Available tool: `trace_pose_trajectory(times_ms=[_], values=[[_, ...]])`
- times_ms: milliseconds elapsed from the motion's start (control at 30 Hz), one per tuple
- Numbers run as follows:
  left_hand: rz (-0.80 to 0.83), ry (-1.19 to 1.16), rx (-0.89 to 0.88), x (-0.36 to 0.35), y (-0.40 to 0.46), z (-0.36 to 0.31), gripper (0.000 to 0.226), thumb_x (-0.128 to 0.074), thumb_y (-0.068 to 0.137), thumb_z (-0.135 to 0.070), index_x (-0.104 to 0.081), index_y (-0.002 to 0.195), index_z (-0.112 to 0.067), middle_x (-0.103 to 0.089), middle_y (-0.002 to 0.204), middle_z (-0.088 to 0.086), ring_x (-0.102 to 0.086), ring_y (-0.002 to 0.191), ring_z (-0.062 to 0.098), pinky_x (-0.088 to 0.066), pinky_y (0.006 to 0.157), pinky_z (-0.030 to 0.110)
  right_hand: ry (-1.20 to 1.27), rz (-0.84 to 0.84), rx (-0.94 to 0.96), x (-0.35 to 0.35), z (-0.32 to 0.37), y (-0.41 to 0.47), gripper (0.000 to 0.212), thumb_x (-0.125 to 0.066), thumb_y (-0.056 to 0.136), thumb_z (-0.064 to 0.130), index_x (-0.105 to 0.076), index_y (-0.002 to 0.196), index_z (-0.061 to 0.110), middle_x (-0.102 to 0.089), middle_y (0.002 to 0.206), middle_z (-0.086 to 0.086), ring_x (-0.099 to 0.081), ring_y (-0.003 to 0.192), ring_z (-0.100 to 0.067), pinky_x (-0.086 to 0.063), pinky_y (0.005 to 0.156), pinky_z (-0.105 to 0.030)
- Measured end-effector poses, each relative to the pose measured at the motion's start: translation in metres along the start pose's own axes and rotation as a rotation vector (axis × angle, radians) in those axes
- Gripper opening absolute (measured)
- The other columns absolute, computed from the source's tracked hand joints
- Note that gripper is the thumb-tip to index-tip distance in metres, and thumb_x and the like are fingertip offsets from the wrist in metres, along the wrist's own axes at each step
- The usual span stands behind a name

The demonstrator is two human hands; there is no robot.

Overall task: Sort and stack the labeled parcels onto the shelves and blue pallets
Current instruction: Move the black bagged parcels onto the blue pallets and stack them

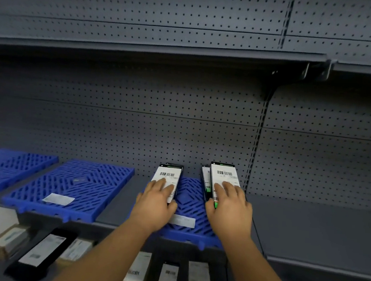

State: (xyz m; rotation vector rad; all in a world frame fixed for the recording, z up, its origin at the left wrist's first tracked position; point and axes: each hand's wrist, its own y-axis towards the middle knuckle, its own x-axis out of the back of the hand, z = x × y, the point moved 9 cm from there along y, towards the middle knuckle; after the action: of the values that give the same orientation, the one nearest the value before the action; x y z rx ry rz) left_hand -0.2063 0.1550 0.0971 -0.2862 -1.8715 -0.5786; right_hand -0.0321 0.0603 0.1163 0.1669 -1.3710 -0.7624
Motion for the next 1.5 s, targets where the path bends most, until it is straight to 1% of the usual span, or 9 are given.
trace_pose_trajectory(times_ms=[300,433,500,600,700,867,1067,1233,1500], values=[[0.05,0.021,-0.033,-0.015,0.08,0.02,0.054,-0.039,0.098,-0.042,-0.032,0.148,-0.024,-0.016,0.16,-0.001,-0.01,0.146,0.02,-0.025,0.113,0.048,-0.027,0.066,-0.029,-0.031,0.001,0.062,0.049,-0.044,0.092,0.039,-0.046,0.139,0.025,-0.04,0.148,0.003,-0.033,0.136,-0.02,-0.037,0.102,-0.044],[0.043,-0.014,-0.032,-0.022,0.107,0.028,0.06,-0.039,0.097,-0.051,-0.026,0.15,-0.028,-0.011,0.161,-0.002,-0.007,0.146,0.022,-0.02,0.115,0.053,-0.062,0.101,-0.033,-0.045,0.002,0.082,0.056,-0.044,0.091,0.053,-0.043,0.141,0.027,-0.035,0.151,0.003,-0.028,0.14,-0.019,-0.024,0.112,-0.049],[0.013,-0.014,-0.044,-0.019,0.114,0.03,0.063,-0.037,0.096,-0.056,-0.024,0.151,-0.028,-0.011,0.161,-0.003,-0.006,0.146,0.022,-0.016,0.115,0.052,-0.068,0.07,-0.036,-0.046,0.004,0.088,0.06,-0.046,0.088,0.058,-0.047,0.138,0.026,-0.038,0.149,0.002,-0.028,0.14,-0.021,-0.018,0.114,-0.054],[-0.065,0.014,-0.103,-0.011,0.112,0.033,0.062,-0.034,0.096,-0.058,-0.026,0.15,-0.029,-0.013,0.161,-0.004,-0.006,0.146,0.019,-0.01,0.117,0.047,-0.049,-0.101,0.045,-0.038,0.021,0.083,0.053,-0.05,0.085,0.053,-0.06,0.125,0.019,-0.05,0.14,-0.003,-0.039,0.134,-0.027,-0.024,0.112,-0.059],[-0.121,0.009,-0.167,-0.006,0.097,0.039,0.06,-0.035,0.096,-0.057,-0.028,0.149,-0.029,-0.015,0.161,-0.005,-0.006,0.146,0.016,-0.006,0.117,0.042,0.041,-0.199,0.127,-0.032,0.048,0.067,0.049,-0.049,0.086,0.047,-0.063,0.121,0.016,-0.055,0.134,-0.004,-0.044,0.13,-0.027,-0.03,0.111,-0.054],[-0.169,0.029,-0.217,-0.004,0.054,0.051,0.063,-0.031,0.093,-0.06,-0.033,0.148,-0.028,-0.024,0.158,-0.004,-0.014,0.146,0.018,-0.012,0.117,0.043,0.181,-0.134,0.241,-0.049,0.082,0.02,0.045,-0.051,0.086,0.042,-0.063,0.121,0.016,-0.057,0.131,-0.003,-0.048,0.125,-0.025,-0.042,0.101,-0.044],[-0.105,0.062,-0.235,-0.018,-0.005,0.07,0.071,-0.022,0.087,-0.066,-0.035,0.147,-0.031,-0.026,0.157,-0.004,-0.018,0.146,0.019,-0.014,0.116,0.044,0.167,-0.006,0.222,-0.068,0.074,-0.031,0.048,-0.05,0.087,0.044,-0.062,0.124,0.016,-0.056,0.132,-0.005,-0.049,0.123,-0.027,-0.047,0.095,-0.048],[-0.047,0.055,-0.294,-0.025,-0.048,0.069,0.07,-0.018,0.088,-0.066,-0.029,0.149,-0.034,-0.02,0.159,-0.007,-0.012,0.146,0.016,-0.008,0.117,0.04,0.109,0.014,0.202,-0.058,0.07,-0.069,0.05,-0.05,0.084,0.047,-0.062,0.122,0.018,-0.058,0.129,-0.005,-0.051,0.121,-0.029,-0.046,0.094,-0.05],[0.05,0.026,-0.402,-0.045,-0.135,0.105,0.065,-0.023,0.091,-0.063,-0.033,0.148,-0.033,-0.023,0.158,-0.005,-0.019,0.146,0.018,-0.014,0.117,0.045,0.038,0.097,0.178,-0.078,0.111,-0.161,0.051,-0.052,0.083,0.05,-0.062,0.124,0.021,-0.059,0.128,-0.002,-0.053,0.119,-0.026,-0.049,0.09,-0.048]])
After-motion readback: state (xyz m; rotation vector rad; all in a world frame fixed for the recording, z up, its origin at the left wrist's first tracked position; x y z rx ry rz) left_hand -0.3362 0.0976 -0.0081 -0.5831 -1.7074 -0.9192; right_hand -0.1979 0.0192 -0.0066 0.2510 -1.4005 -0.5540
